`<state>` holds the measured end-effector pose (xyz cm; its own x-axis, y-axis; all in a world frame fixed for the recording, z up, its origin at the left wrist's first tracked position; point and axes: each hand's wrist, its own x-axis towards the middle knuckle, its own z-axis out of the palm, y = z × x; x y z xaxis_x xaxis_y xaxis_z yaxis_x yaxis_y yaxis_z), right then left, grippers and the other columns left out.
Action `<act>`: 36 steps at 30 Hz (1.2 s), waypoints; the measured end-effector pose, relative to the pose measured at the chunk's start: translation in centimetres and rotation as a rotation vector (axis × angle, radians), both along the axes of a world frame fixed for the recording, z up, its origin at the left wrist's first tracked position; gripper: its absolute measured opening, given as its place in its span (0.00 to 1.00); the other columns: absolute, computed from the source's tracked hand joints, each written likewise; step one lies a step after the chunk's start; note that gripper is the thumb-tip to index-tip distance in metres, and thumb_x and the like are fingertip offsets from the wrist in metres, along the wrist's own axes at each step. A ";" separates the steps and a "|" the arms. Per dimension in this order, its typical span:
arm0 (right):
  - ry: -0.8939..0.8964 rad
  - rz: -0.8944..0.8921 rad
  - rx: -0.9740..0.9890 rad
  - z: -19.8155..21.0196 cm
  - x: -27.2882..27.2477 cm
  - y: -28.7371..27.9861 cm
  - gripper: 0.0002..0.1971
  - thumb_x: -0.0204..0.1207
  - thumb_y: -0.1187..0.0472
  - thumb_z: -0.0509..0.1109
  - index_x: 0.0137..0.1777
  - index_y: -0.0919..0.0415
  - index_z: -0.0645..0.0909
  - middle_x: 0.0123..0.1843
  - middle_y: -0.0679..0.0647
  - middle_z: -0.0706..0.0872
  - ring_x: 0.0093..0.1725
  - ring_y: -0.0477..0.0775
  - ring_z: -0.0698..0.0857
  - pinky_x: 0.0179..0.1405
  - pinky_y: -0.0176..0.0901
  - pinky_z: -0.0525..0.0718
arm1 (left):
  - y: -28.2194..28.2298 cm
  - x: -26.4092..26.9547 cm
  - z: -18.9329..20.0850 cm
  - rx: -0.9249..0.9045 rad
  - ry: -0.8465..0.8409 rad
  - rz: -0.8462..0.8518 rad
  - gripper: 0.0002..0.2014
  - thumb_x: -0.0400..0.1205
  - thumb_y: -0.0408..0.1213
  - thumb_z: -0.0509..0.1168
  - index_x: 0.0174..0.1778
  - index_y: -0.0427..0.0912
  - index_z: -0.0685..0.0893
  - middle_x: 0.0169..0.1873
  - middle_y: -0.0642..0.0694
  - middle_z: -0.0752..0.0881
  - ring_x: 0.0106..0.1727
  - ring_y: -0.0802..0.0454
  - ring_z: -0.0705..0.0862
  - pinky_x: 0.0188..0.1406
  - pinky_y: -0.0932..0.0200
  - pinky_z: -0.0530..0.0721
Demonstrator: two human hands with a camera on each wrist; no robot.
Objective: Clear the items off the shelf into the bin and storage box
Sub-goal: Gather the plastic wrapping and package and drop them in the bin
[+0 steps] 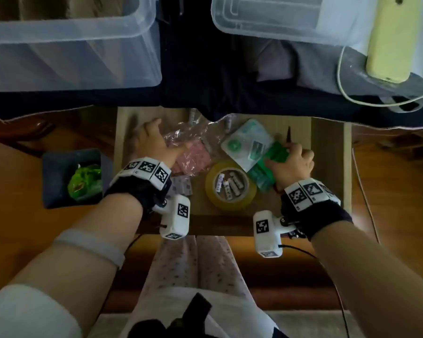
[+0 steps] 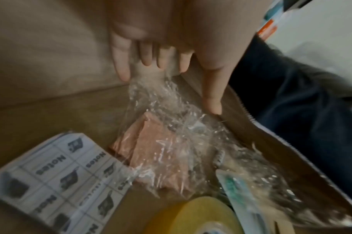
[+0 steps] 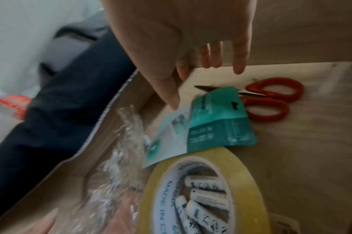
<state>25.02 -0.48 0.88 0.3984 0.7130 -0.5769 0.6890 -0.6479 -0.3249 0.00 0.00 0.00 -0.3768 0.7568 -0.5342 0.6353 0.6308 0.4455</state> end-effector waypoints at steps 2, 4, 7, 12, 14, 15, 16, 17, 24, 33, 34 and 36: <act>-0.012 -0.073 -0.084 -0.8 0.4 0.2 0.42 0.68 0.50 0.74 0.79 0.57 0.57 0.77 0.64 0.60 0.77 0.69 0.61 0.74 0.60 0.65 | 0.8 -0.1 -0.9 -0.072 0.008 -0.062 0.54 0.61 0.62 0.73 0.81 0.52 0.55 0.82 0.41 0.58 0.81 0.39 0.60 0.78 0.37 0.62; 0.060 -0.175 -0.204 -1.7 0.7 0.1 0.48 0.66 0.49 0.77 0.81 0.55 0.52 0.80 0.64 0.57 0.78 0.70 0.61 0.77 0.63 0.65 | 1.4 0.0 -1.9 -0.154 -0.034 -0.071 0.56 0.61 0.58 0.76 0.81 0.53 0.52 0.82 0.42 0.59 0.81 0.39 0.62 0.78 0.38 0.62; 0.100 -0.260 -0.243 -2.5 0.6 0.1 0.50 0.65 0.50 0.78 0.81 0.57 0.50 0.79 0.64 0.59 0.77 0.70 0.63 0.75 0.59 0.66 | 1.4 0.3 -2.8 -0.188 0.002 -0.083 0.55 0.60 0.53 0.78 0.80 0.52 0.56 0.79 0.40 0.66 0.78 0.37 0.67 0.76 0.39 0.67; 0.194 -0.444 -0.204 -3.3 0.7 0.3 0.51 0.63 0.55 0.80 0.81 0.57 0.52 0.78 0.64 0.65 0.75 0.69 0.69 0.74 0.61 0.71 | 0.6 0.2 -2.2 -0.181 0.005 -0.070 0.42 0.60 0.55 0.76 0.70 0.49 0.73 0.64 0.45 0.84 0.62 0.40 0.83 0.63 0.43 0.82; 0.281 -0.556 -0.185 -3.7 0.4 0.4 0.53 0.58 0.57 0.83 0.79 0.58 0.54 0.75 0.66 0.71 0.71 0.69 0.75 0.70 0.65 0.75 | 0.4 0.3 -1.9 -0.158 -0.005 -0.062 0.35 0.64 0.50 0.75 0.67 0.46 0.75 0.60 0.43 0.85 0.59 0.40 0.84 0.61 0.45 0.83; 0.322 -0.607 -0.173 -3.9 0.3 0.4 0.51 0.57 0.59 0.83 0.77 0.60 0.57 0.71 0.66 0.76 0.66 0.68 0.80 0.66 0.63 0.79 | 0.3 0.3 -1.9 -0.157 -0.009 -0.061 0.33 0.66 0.48 0.75 0.66 0.45 0.76 0.59 0.43 0.86 0.58 0.40 0.85 0.60 0.46 0.83; 0.361 -0.645 -0.172 -4.2 0.3 0.4 0.46 0.58 0.61 0.83 0.75 0.63 0.62 0.64 0.66 0.81 0.57 0.65 0.85 0.61 0.60 0.82 | 0.3 0.3 -1.9 -0.145 -0.019 -0.061 0.32 0.66 0.48 0.75 0.66 0.45 0.76 0.59 0.43 0.86 0.58 0.40 0.85 0.60 0.46 0.83; 0.411 -0.660 -0.172 -4.3 0.2 0.4 0.37 0.61 0.62 0.82 0.69 0.67 0.70 0.52 0.64 0.86 0.46 0.62 0.86 0.53 0.55 0.85 | 0.2 0.3 -1.9 -0.147 -0.020 -0.067 0.33 0.66 0.48 0.75 0.66 0.45 0.75 0.59 0.43 0.86 0.57 0.40 0.85 0.59 0.45 0.83; 0.643 -0.662 -0.146 -4.2 -0.4 0.5 0.12 0.70 0.63 0.76 0.32 0.63 0.75 0.28 0.56 0.78 0.25 0.51 0.73 0.27 0.45 0.71 | -0.3 0.0 -2.0 -0.145 -0.020 -0.087 0.37 0.66 0.51 0.75 0.70 0.46 0.71 0.60 0.44 0.84 0.58 0.40 0.84 0.60 0.43 0.82; 1.081 -0.267 -0.128 0.7 -3.6 -0.8 0.01 0.76 0.65 0.68 0.44 0.59 0.80 0.35 0.51 0.83 0.26 0.44 0.77 0.26 0.34 0.73 | -2.0 -2.8 3.9 0.018 -0.131 -0.024 0.28 0.68 0.36 0.74 0.66 0.45 0.77 0.55 0.49 0.84 0.54 0.49 0.82 0.53 0.55 0.78; 1.118 -0.195 -0.144 1.4 -4.4 -0.9 0.02 0.77 0.66 0.66 0.44 0.60 0.79 0.37 0.52 0.82 0.26 0.43 0.77 0.26 0.33 0.74 | -2.3 -3.7 4.9 0.048 -0.151 0.009 0.27 0.69 0.34 0.74 0.65 0.45 0.78 0.53 0.50 0.83 0.53 0.50 0.82 0.51 0.57 0.77; 1.180 -0.070 -0.162 2.8 -6.2 -1.1 0.06 0.79 0.69 0.63 0.42 0.62 0.79 0.35 0.52 0.82 0.25 0.42 0.78 0.28 0.33 0.74 | -3.4 -6.0 6.5 0.081 -0.205 0.062 0.25 0.68 0.32 0.74 0.62 0.46 0.80 0.51 0.50 0.84 0.52 0.51 0.82 0.52 0.57 0.79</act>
<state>18.81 -1.56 3.63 -0.4034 0.5960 -0.6943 -0.0185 -0.7639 -0.6450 -6.00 -3.38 6.45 -0.3134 0.7793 -0.5427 0.4872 0.6225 0.6124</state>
